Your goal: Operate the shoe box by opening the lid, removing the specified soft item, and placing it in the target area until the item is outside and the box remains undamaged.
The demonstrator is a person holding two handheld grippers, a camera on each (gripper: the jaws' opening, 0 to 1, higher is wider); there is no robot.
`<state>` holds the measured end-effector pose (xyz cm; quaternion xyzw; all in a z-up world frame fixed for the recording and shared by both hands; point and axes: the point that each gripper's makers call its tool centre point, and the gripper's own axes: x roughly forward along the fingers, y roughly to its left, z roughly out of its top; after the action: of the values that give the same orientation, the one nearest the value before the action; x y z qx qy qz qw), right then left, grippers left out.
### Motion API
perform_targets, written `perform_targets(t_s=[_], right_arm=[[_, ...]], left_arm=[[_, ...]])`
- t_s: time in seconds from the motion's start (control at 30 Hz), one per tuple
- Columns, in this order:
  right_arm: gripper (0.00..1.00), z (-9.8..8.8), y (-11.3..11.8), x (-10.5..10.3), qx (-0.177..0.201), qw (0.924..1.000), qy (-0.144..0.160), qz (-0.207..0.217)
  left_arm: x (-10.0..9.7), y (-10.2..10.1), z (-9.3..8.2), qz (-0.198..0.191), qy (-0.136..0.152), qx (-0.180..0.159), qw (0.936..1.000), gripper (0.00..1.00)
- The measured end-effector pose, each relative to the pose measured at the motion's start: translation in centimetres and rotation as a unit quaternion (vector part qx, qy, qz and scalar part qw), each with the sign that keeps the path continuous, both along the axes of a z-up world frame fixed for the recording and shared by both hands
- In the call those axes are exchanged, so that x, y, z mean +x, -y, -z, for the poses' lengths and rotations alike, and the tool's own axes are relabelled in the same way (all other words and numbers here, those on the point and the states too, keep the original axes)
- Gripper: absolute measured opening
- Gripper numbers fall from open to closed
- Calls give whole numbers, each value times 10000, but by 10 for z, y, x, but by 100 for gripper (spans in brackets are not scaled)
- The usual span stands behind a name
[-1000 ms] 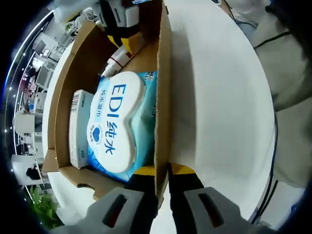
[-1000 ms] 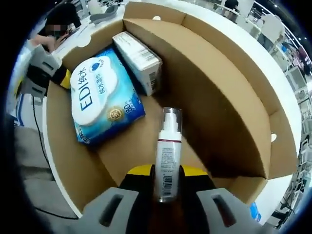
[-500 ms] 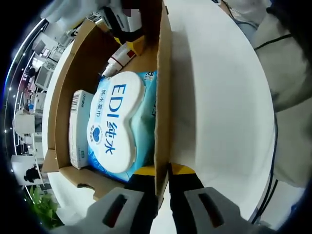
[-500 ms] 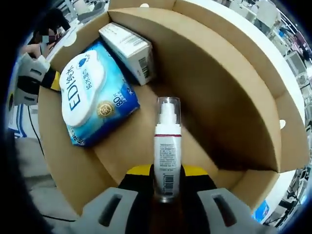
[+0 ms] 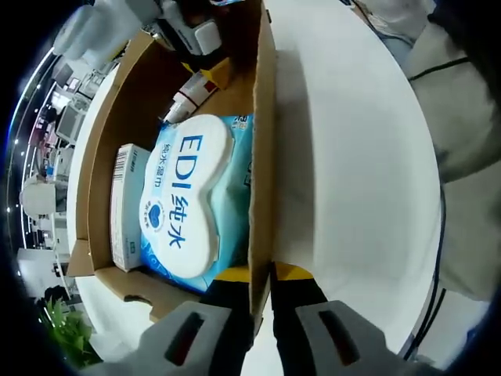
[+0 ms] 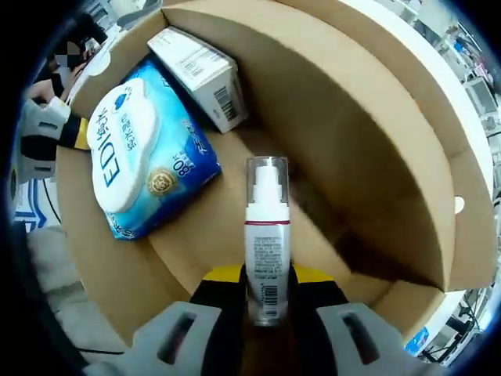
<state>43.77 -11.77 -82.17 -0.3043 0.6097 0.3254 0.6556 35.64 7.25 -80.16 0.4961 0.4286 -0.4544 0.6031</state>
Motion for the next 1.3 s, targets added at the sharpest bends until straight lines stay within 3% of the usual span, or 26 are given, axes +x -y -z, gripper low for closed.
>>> perform_targets(t_s=[0.37, 0.5, 0.57, 0.87, 1.13, 1.3], right_arm=[[17, -2, 2, -1, 163, 9994, 146, 258], [17, -4, 6, -2, 191, 9995, 134, 219], [18, -9, 7, -2, 209, 9994, 266, 93], [17, -27, -4, 0, 691, 9962, 383, 372], [17, -51, -19, -2, 1327, 9863, 523, 830], [17, -60, -19, -4, 1484, 9829, 662, 865]], left_arm=[[0, 0, 0, -2, -51, 7, 10000, 5], [0, 0, 0, 9, -28, 12, 10000, 5], [0, 0, 0, 5, -30, 12, 10000, 5], [0, -1, 1, -18, -40, 31, 10000, 5], [0, -1, 0, -14, -11, 33, 10000, 5], [0, -1, 0, -14, -7, 34, 10000, 5]])
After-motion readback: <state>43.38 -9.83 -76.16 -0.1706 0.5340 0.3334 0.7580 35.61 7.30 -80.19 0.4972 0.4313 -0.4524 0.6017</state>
